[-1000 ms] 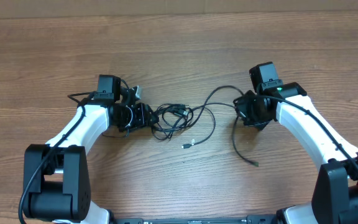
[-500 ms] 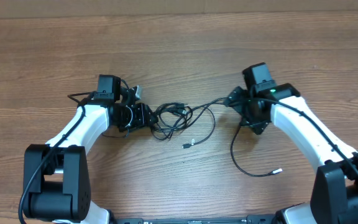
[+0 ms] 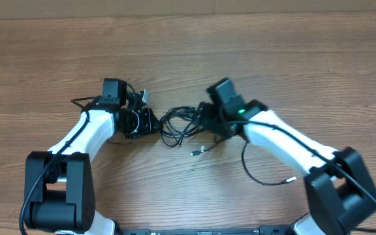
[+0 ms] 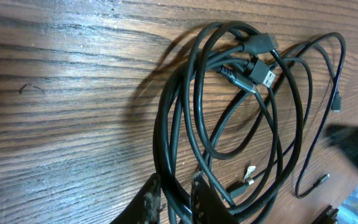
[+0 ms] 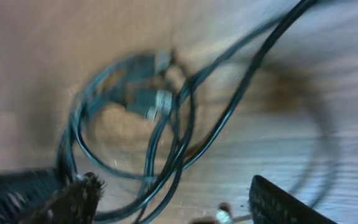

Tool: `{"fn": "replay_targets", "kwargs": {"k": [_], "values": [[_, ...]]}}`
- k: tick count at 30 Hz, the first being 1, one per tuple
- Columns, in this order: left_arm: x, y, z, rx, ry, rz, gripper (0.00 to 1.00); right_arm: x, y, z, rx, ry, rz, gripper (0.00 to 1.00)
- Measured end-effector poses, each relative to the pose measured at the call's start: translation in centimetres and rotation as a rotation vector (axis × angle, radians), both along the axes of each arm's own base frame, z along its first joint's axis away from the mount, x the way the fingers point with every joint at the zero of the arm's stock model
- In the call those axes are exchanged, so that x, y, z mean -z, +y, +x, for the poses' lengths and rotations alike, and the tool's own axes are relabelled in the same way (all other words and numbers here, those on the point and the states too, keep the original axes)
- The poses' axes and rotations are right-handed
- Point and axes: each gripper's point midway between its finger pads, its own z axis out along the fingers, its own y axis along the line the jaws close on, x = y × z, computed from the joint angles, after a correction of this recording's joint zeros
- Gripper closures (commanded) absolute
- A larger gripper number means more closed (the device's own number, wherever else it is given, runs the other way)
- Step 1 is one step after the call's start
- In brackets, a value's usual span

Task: Untangle cables

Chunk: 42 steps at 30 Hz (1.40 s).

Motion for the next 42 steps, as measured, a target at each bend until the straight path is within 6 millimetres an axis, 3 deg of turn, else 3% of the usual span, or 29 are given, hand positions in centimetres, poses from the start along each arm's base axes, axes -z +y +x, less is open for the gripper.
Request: {"fn": "replay_targets", "kwargs": {"k": [6,12,21,23,26,28,32,36,39,42], "values": [[0.0,0.0,0.0,0.0,0.0,0.0,0.84,3.4,3.5,-4.2,-0.119,0.093,-0.042,0.42],[0.0,0.0,0.0,0.0,0.0,0.0,0.84,4.5,5.6,-7.2,-0.18,0.153,-0.044,0.52],[0.0,0.0,0.0,0.0,0.0,0.0,0.82,4.6,5.8,-8.5,-0.143,0.21,-0.038,0.56],[0.0,0.0,0.0,0.0,0.0,0.0,0.82,4.7,5.7,-8.6,-0.141,0.217,-0.042,0.63],[0.0,0.0,0.0,0.0,0.0,0.0,0.82,4.7,5.4,-8.9,-0.138,0.233,-0.051,0.84],[0.0,0.0,0.0,0.0,0.0,0.0,0.82,4.7,5.2,-9.3,-0.162,0.253,-0.049,0.9],[0.0,0.0,0.0,0.0,0.0,0.0,0.82,3.6,4.5,-10.2,-0.224,0.347,-0.035,0.91],[0.0,0.0,0.0,0.0,0.0,0.0,0.86,0.2,4.3,-8.2,-0.258,0.354,0.003,0.89],[0.0,0.0,0.0,0.0,0.0,0.0,0.89,-2.4,5.4,-5.7,-0.302,0.268,0.056,0.61],[0.0,0.0,0.0,0.0,0.0,0.0,0.9,-3.5,6.6,-4.2,-0.357,0.173,0.089,0.6]]}}
